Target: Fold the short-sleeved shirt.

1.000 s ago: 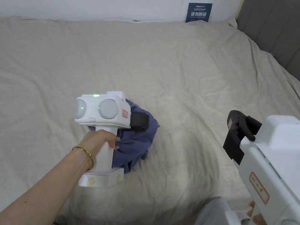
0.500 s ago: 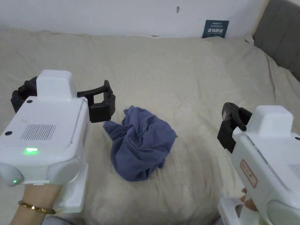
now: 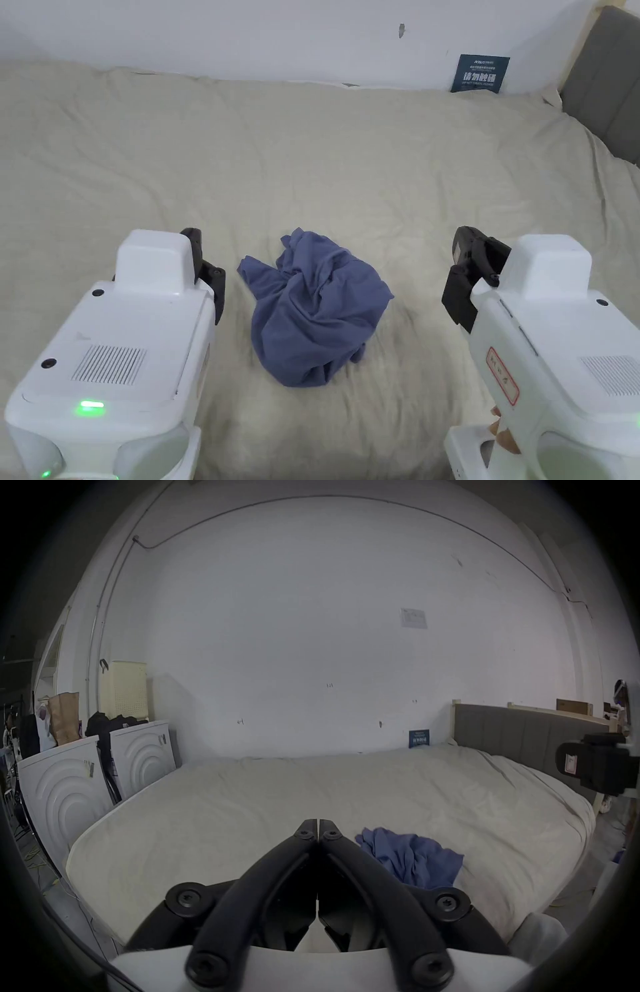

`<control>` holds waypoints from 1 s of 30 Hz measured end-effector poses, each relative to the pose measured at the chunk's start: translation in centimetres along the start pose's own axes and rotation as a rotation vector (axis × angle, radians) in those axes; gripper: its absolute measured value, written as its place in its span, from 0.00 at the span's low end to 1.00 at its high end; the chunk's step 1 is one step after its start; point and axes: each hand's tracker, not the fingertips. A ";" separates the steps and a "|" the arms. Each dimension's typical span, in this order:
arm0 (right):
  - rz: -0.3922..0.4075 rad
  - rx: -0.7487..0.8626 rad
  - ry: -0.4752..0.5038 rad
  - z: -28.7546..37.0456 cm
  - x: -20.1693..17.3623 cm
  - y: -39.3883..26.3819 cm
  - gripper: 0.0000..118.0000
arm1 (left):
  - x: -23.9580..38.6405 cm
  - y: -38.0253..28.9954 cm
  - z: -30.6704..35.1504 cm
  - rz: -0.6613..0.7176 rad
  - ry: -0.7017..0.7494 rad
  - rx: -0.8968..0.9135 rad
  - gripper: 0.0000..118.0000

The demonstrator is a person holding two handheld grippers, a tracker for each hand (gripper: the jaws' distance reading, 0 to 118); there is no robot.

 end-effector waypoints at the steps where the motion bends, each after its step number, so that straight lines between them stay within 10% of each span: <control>1: -0.001 -0.001 0.002 0.0 -0.1 0.0 0.01 | 0.1 -0.1 0.1 0.000 0.001 -0.001 0.00; 9: -0.003 -0.021 0.011 -0.6 0.1 -0.2 0.01 | -0.6 0.7 -4.7 0.104 -0.051 -0.209 0.04; 15: -0.015 -0.041 0.015 -1.8 0.6 -0.5 0.01 | -1.0 1.1 -16.2 0.169 -0.142 -0.544 1.00; 26: -0.016 -0.159 -0.045 -5.2 3.7 -2.9 0.01 | 2.6 -5.1 -32.3 0.089 -0.021 -0.909 0.97; 30: -0.028 -0.202 -0.086 -5.9 4.9 -3.9 0.01 | 3.6 -7.1 -33.2 0.110 -0.042 -0.954 0.54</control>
